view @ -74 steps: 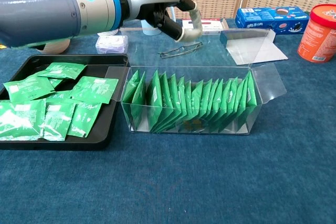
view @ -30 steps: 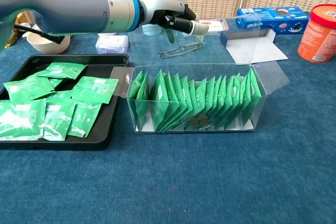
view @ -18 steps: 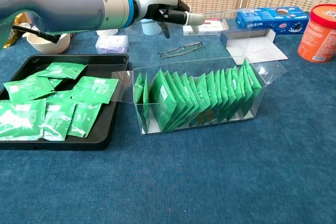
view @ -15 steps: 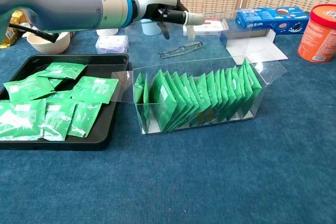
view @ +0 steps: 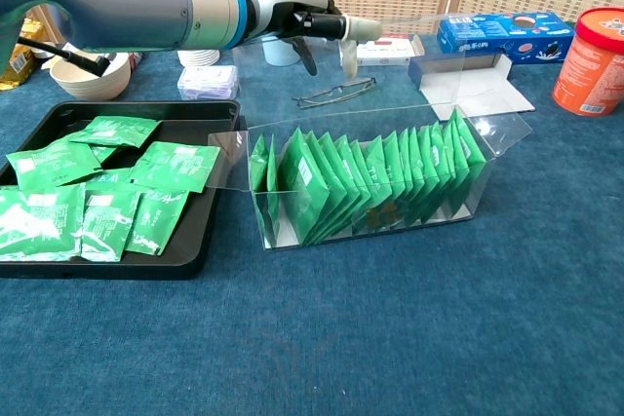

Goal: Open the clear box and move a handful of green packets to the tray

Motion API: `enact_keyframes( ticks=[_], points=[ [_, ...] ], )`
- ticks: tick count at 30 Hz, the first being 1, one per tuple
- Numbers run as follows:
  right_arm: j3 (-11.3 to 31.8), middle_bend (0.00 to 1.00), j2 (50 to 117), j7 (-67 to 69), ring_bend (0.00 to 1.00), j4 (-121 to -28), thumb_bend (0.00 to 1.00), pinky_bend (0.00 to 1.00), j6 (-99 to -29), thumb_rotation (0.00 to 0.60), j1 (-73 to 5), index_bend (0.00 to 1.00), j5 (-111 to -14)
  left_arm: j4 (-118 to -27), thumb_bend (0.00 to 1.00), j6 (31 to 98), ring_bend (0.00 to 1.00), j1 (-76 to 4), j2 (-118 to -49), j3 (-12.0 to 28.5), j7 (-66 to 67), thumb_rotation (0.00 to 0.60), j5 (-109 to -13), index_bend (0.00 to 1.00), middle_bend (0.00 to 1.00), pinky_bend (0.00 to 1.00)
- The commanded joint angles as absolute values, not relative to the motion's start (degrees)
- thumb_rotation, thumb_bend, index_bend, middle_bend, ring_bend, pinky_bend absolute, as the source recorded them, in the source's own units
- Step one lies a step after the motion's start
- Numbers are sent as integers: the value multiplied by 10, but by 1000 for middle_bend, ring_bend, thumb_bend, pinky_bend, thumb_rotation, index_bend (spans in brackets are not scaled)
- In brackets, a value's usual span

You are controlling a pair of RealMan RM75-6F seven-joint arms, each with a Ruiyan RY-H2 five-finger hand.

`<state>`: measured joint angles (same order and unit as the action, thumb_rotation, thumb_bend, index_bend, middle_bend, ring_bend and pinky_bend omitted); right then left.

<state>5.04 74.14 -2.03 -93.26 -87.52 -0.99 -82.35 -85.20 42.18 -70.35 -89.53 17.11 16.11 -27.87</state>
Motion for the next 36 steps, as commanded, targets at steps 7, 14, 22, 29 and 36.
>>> enact_keyframes(
  ticks=[7, 14, 22, 29, 36],
  points=[
    [52, 21, 743, -21, 0, -932, 347, 48, -876, 600, -10, 0, -823, -853, 319, 408, 0, -707, -891, 169, 149, 172, -277, 531, 125, 229],
    [52, 21, 742, -19, 0, -932, 346, 48, -880, 600, -6, 0, -823, -860, 311, 397, 0, -711, -890, 168, 137, 175, -275, 545, 124, 229],
    [51, 21, 741, -17, 0, -932, 347, 48, -884, 600, -4, 0, -825, -872, 312, 397, 0, -711, -882, 168, 128, 176, -281, 574, 129, 230],
    [51, 21, 742, -20, 0, -933, 347, 49, -885, 600, -2, 0, -824, -861, 314, 379, 0, -715, -878, 165, 113, 174, -267, 580, 129, 229],
    [52, 21, 741, -21, 0, -934, 348, 49, -884, 600, -2, 0, -823, -848, 313, 367, 0, -717, -879, 161, 98, 172, -262, 537, 128, 229]
  ],
)
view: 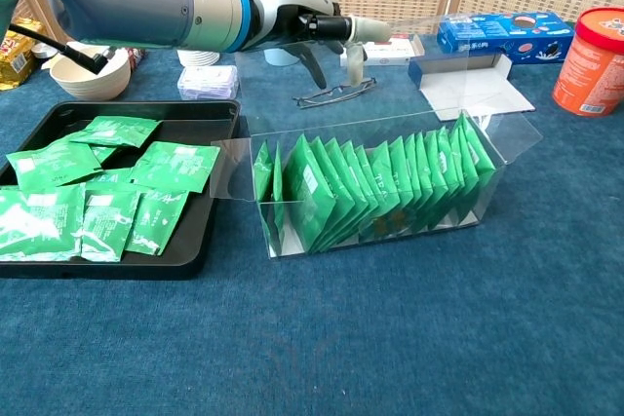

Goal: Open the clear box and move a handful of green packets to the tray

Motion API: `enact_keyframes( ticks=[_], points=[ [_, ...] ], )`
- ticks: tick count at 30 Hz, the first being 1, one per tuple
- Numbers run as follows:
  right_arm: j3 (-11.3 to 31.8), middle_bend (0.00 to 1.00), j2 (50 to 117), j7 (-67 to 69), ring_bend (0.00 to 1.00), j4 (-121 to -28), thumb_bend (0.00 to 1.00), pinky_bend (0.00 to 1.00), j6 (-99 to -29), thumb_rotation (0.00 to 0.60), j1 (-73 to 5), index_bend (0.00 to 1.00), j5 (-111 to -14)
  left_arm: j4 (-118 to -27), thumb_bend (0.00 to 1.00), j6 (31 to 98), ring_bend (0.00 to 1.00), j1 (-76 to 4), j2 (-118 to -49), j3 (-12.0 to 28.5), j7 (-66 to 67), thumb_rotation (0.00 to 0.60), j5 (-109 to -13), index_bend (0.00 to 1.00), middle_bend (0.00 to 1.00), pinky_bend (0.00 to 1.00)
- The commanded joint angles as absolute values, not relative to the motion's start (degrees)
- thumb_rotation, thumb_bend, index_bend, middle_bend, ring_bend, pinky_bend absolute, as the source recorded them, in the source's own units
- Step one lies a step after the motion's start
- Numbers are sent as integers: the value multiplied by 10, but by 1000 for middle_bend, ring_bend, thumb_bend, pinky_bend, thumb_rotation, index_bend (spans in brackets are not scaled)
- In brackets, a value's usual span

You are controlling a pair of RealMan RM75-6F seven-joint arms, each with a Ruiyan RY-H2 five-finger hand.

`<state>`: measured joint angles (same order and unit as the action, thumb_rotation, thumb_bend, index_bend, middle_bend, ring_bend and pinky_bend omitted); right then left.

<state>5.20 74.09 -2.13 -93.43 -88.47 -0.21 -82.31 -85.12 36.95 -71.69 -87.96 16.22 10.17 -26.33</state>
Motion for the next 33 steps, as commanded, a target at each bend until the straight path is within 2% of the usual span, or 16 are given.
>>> enact_keyframes(
  ticks=[1, 5, 10, 13, 23, 33],
  points=[
    [52, 21, 741, -21, 0, -934, 348, 49, -884, 600, -2, 0, -823, -848, 314, 367, 0, -717, -879, 161, 96, 172, -262, 521, 126, 229],
    [52, 21, 741, -22, 0, -934, 347, 48, -883, 600, -2, 0, -822, -846, 312, 369, 0, -715, -876, 159, 91, 170, -263, 437, 102, 229],
    [53, 21, 742, -22, 0, -934, 347, 49, -882, 600, -3, 0, -822, -846, 309, 374, 0, -713, -874, 158, 86, 158, -268, 280, 70, 230],
    [53, 21, 743, -23, 0, -934, 347, 49, -881, 600, -3, 0, -822, -847, 308, 376, 0, -711, -872, 158, 82, 145, -270, 229, 57, 229],
    [53, 21, 743, -24, 0, -935, 347, 49, -880, 600, -4, 0, -822, -839, 305, 411, 0, -712, -867, 135, 112, 133, -268, 162, 3, 229],
    [53, 21, 743, -23, 0, -934, 347, 49, -881, 600, -3, 0, -823, -826, 304, 449, 0, -714, -878, 121, 155, 136, -243, 103, 0, 229]
  ],
)
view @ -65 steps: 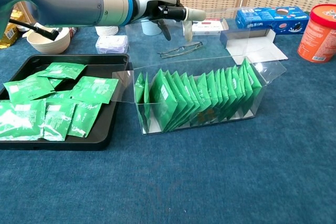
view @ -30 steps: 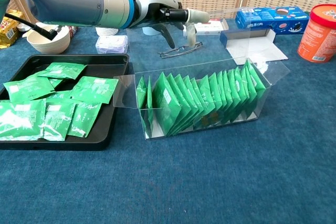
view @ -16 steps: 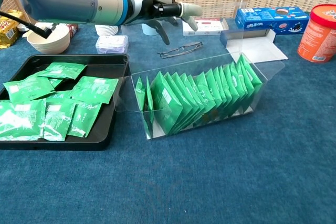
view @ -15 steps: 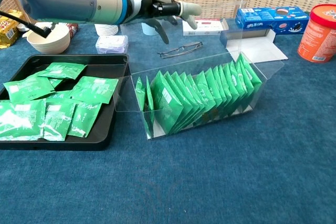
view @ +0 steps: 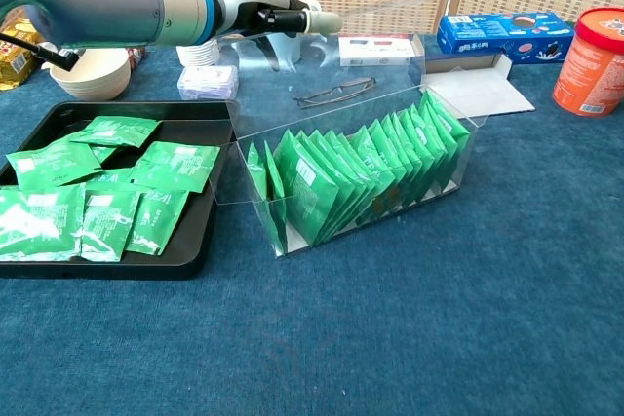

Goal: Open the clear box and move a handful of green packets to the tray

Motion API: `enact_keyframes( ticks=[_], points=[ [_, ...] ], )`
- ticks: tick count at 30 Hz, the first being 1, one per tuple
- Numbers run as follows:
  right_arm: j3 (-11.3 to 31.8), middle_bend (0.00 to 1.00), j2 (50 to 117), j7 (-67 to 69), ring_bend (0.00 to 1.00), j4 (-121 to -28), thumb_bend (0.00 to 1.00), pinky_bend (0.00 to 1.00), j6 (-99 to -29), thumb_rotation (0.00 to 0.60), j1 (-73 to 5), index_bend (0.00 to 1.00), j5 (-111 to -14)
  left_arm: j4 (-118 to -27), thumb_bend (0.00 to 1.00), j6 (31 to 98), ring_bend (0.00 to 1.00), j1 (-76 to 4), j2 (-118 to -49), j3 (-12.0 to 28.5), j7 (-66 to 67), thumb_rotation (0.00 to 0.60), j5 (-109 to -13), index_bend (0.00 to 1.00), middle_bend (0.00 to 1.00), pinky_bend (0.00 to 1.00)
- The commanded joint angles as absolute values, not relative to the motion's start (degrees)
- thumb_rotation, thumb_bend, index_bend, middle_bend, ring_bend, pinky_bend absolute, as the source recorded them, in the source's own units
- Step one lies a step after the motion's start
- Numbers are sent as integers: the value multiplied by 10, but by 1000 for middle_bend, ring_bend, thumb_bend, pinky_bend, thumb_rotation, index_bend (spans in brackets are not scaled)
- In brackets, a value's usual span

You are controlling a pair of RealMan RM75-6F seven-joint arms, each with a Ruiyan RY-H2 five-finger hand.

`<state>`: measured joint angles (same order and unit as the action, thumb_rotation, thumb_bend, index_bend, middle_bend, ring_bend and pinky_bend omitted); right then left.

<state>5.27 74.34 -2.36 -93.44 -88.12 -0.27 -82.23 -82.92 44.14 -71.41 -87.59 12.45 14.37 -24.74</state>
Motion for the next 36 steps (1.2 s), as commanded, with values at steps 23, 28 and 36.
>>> enact_keyframes(
  ticks=[23, 28, 36],
  points=[
    [46, 21, 739, -31, 0, -950, 347, 49, -901, 600, 11, 0, -833, -758, 299, 556, 0, -718, -934, 79, 352, 469, -289, 22, 0, 180],
    [46, 21, 738, -30, 0, -951, 347, 49, -902, 600, 11, 0, -836, -822, 299, 593, 0, -676, -893, 85, 274, 467, -418, 20, 0, 178],
    [45, 20, 741, -28, 0, -949, 347, 49, -902, 600, 11, 0, -840, -917, 299, 648, 0, -606, -811, 52, 154, 471, -652, 21, 0, 160]
  ],
)
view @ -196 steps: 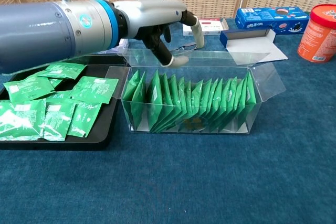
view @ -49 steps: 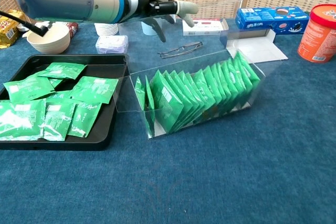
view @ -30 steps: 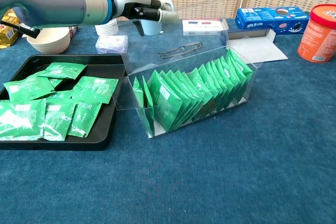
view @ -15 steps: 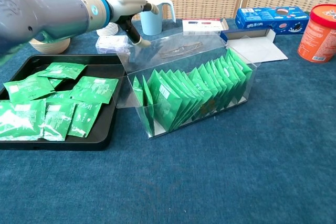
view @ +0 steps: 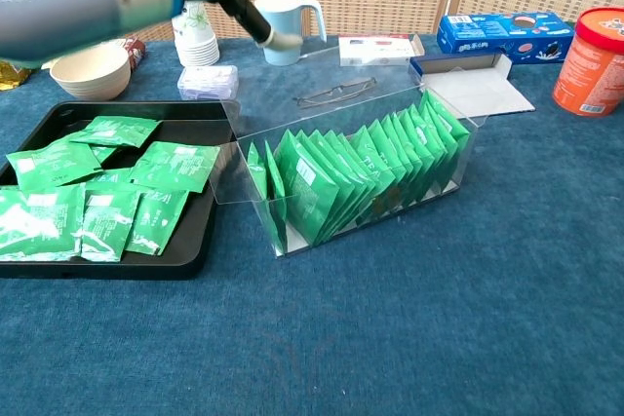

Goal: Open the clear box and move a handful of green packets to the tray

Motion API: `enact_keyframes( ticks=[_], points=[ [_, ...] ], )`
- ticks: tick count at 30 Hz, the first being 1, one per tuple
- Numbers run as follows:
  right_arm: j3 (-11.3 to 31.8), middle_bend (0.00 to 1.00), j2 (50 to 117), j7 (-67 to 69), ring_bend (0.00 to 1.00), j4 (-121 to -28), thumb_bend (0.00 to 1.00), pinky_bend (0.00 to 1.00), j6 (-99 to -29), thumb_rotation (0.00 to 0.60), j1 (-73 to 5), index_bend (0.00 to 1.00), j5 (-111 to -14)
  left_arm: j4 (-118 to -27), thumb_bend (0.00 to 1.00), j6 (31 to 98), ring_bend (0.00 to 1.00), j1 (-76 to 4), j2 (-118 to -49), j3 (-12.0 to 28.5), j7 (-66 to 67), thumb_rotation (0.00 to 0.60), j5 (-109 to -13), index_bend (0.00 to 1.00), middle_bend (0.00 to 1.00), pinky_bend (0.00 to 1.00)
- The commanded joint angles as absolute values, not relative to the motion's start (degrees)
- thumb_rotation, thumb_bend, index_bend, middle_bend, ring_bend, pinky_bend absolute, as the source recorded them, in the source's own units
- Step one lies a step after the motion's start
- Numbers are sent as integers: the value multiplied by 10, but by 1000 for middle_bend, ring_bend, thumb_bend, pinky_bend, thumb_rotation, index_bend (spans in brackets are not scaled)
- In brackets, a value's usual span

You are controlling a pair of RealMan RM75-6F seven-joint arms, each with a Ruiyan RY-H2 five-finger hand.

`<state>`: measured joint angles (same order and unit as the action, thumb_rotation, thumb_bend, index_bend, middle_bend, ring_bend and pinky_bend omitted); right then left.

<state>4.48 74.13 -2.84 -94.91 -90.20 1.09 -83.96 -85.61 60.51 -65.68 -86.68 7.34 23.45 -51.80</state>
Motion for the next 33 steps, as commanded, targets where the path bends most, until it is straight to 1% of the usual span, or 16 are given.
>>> enact_keyframes(
  ticks=[1, 2, 4, 6, 7, 10, 11, 15, 21, 33],
  points=[
    [45, 20, 741, -28, 0, -949, 347, 49, -902, 600, 11, 0, -840, -922, 299, 649, 0, -601, -805, 47, 140, 482, -673, 27, 0, 156],
    [45, 20, 741, -28, 0, -949, 347, 49, -902, 600, 11, 0, -840, -928, 299, 649, 0, -597, -799, 43, 125, 497, -692, 33, 0, 153],
    [45, 20, 742, -27, 0, -949, 347, 49, -902, 600, 11, 0, -842, -938, 299, 640, 0, -590, -785, 33, 93, 558, -732, 66, 0, 148],
    [45, 20, 742, -26, 0, -949, 347, 49, -903, 600, 11, 0, -843, -944, 299, 630, 0, -587, -775, 25, 77, 591, -762, 110, 0, 146],
    [45, 20, 742, -25, 0, -948, 347, 49, -903, 600, 11, 0, -843, -944, 299, 626, 0, -587, -773, 23, 74, 597, -771, 138, 0, 144],
    [45, 20, 743, -22, 0, -946, 347, 49, -904, 600, 12, 0, -844, -945, 299, 608, 0, -588, -766, 18, 77, 600, -790, 190, 0, 132],
    [44, 20, 743, -20, 0, -946, 347, 49, -905, 600, 12, 0, -845, -946, 298, 590, 0, -592, -762, 12, 91, 600, -795, 196, 0, 127],
    [44, 20, 743, -14, 0, -942, 346, 49, -906, 600, 14, 0, -845, -950, 280, 545, 0, -604, -765, 11, 140, 600, -783, 198, 0, 104],
    [44, 21, 742, -6, 0, -937, 346, 49, -909, 600, 17, 0, -844, -945, 276, 493, 0, -624, -789, 27, 202, 600, -742, 214, 0, 93],
    [45, 21, 742, 6, 0, -928, 347, 49, -910, 600, 23, 0, -839, -933, 275, 448, 0, -661, -826, 40, 340, 600, -666, 225, 0, 87]
  ],
)
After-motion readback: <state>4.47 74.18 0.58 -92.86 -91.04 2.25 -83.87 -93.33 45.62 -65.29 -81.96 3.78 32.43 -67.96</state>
